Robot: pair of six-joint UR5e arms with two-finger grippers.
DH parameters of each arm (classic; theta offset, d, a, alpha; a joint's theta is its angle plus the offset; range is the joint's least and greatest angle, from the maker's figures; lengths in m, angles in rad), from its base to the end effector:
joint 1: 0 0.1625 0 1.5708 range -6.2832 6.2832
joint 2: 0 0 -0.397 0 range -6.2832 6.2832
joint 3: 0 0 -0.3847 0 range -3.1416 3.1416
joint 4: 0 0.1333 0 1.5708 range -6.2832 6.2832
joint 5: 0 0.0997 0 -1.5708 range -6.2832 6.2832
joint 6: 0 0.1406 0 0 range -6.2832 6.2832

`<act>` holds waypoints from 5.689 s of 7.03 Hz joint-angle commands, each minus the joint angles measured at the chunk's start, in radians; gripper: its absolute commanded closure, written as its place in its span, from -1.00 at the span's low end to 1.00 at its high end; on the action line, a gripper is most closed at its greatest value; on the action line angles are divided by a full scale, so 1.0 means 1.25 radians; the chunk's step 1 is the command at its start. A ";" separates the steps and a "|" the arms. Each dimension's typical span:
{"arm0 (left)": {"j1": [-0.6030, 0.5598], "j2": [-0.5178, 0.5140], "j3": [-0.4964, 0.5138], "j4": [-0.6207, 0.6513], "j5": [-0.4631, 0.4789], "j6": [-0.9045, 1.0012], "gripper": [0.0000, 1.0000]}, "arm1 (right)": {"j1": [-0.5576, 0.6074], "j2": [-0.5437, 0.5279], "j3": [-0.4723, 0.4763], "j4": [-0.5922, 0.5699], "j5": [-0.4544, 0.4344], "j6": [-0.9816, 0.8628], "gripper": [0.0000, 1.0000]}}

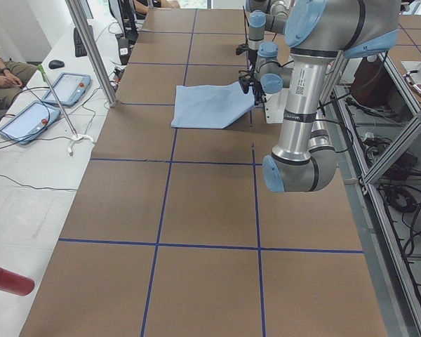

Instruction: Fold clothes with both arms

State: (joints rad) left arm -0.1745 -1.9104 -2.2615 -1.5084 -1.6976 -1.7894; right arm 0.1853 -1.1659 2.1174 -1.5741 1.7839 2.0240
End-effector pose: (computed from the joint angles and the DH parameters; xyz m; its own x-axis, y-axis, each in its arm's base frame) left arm 0.4739 -0.2009 0.2039 0.5300 -0.3119 -0.7885 0.1891 0.9500 -0.2486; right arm -0.5210 -0.2030 0.2133 0.5104 0.5311 0.6764 -0.2610 0.8451 -0.4666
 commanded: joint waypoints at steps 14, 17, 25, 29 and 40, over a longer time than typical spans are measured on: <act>-0.389 -0.244 0.593 -0.371 -0.059 0.213 1.00 | 0.374 0.309 -0.606 0.201 0.101 -0.134 1.00; -0.436 -0.283 0.739 -0.466 -0.056 0.234 -0.99 | 0.453 0.371 -0.732 0.203 0.119 -0.259 -1.00; -0.502 -0.202 0.602 -0.455 -0.160 0.341 -1.00 | 0.386 0.390 -0.699 0.095 0.184 -0.344 -1.00; -0.505 -0.180 0.551 -0.456 -0.167 0.343 -1.00 | 0.365 0.410 -0.706 -0.029 0.162 -0.540 -1.00; -0.500 -0.176 0.539 -0.459 -0.159 0.337 -1.00 | 0.427 0.426 -0.778 -0.061 0.102 -0.806 -1.00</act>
State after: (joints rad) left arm -0.7992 -2.1312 -1.5877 -2.0811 -1.8971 -1.3695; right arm 0.7173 -0.6470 1.1514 -1.6524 1.9146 1.0179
